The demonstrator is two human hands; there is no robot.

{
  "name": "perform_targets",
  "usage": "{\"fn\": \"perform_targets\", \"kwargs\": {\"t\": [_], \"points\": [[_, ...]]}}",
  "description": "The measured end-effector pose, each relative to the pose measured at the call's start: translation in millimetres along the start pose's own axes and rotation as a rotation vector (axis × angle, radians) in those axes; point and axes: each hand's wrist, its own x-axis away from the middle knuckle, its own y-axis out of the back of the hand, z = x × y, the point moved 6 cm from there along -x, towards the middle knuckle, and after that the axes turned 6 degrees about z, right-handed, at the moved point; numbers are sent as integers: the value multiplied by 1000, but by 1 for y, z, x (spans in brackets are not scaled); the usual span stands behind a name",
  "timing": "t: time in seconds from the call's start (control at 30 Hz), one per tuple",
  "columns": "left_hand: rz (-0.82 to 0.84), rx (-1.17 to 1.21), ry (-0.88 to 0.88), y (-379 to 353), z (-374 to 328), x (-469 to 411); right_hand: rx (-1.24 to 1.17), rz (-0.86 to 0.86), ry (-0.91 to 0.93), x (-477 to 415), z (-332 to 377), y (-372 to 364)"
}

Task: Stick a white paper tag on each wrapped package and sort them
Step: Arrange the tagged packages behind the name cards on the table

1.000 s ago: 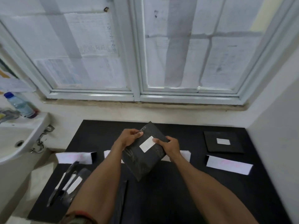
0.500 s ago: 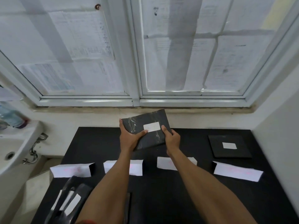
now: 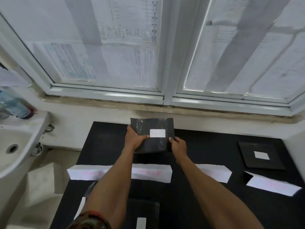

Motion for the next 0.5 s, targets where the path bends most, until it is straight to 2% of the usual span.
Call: {"fn": "perform_targets", "kwargs": {"t": [0.1,0.27,0.4,0.5], "points": [[64,-12,112,1,27,-22,113,65,-127,-12,-23,-22],[133,67,203,-9,62,-45,83,95,-311,-16,-46,-33],[190,134,219,-19,73,-62,109,77,-367,-28,-60,-35],[143,159,189,-14,66,-68,118,66,-357,-35,-56,-39]]}}
